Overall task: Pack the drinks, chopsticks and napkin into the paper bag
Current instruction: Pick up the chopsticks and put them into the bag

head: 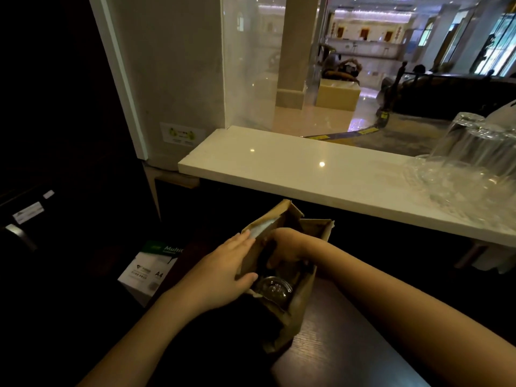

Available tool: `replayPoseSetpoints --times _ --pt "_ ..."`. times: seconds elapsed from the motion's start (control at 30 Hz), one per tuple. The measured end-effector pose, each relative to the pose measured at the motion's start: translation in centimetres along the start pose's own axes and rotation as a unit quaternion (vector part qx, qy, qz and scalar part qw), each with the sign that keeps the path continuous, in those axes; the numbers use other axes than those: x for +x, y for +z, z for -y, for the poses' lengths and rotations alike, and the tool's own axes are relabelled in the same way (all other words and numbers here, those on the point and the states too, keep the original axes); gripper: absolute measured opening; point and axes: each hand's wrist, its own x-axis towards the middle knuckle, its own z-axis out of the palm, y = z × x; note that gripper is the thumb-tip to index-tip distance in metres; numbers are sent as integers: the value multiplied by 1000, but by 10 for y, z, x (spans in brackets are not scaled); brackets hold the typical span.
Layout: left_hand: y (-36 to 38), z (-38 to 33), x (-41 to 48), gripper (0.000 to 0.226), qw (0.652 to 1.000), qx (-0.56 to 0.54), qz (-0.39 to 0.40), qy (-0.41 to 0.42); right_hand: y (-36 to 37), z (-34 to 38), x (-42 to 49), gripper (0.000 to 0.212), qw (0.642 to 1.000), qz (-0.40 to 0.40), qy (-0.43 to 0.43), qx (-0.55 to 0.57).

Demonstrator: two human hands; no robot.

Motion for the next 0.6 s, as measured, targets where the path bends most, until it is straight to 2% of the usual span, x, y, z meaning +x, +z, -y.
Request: replayPoseSetpoints --times 0.1,0.3,0.47,0.6 --pt "-6 -1 -2 75 1000 -14 5 8 -2 -6 -4 59 1000 11 12 18" --pt "-13 -5 5 76 1000 -19 11 -5 -28 -14 -24 79 996 -24 16 87" --pt "-19 -13 13 76 999 21 39 -9 -57 -28 -50 87 986 -53 8 158" --pt "-25 -31 17 78 998 32 56 -23 -70 -43 -76 83 972 -48 -39 225"
